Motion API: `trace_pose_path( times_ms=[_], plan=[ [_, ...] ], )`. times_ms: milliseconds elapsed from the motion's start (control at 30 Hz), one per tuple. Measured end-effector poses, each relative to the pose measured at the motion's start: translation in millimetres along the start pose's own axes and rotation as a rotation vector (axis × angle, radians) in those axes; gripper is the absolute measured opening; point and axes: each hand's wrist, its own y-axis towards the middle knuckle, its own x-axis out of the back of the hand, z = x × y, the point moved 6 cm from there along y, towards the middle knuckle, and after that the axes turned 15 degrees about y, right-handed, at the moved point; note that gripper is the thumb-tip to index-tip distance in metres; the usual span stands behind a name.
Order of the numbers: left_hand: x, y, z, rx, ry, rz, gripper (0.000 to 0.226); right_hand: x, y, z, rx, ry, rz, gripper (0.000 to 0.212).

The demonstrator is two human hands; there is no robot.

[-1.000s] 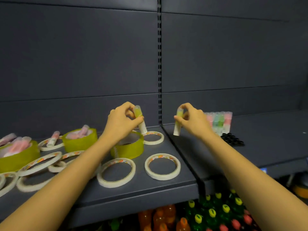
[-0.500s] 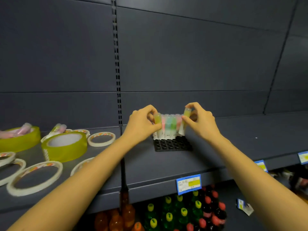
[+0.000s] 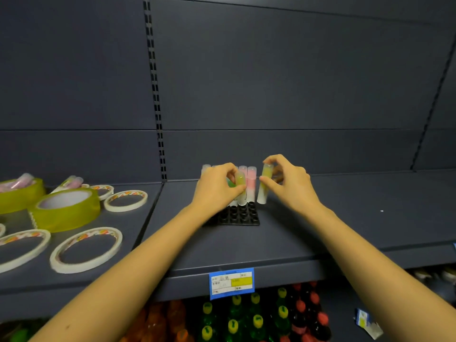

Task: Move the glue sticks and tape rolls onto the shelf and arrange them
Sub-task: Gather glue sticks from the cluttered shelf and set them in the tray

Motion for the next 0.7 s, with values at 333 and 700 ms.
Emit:
trace_pose_path(
  times_ms=[333, 700],
  plan=[
    [-6.1, 10.4, -20.2, -0.187, 0.555, -0.161, 0.026, -5.6, 8.4, -9.3, 0.043, 0.032, 0.007, 0.030],
    [-17.9, 8.4, -30.1, -0.415, 1.046, -0.216, 0.016, -22.0, 13.0, -13.4, 0.070, 0.007, -0.003, 0.035]
  ],
)
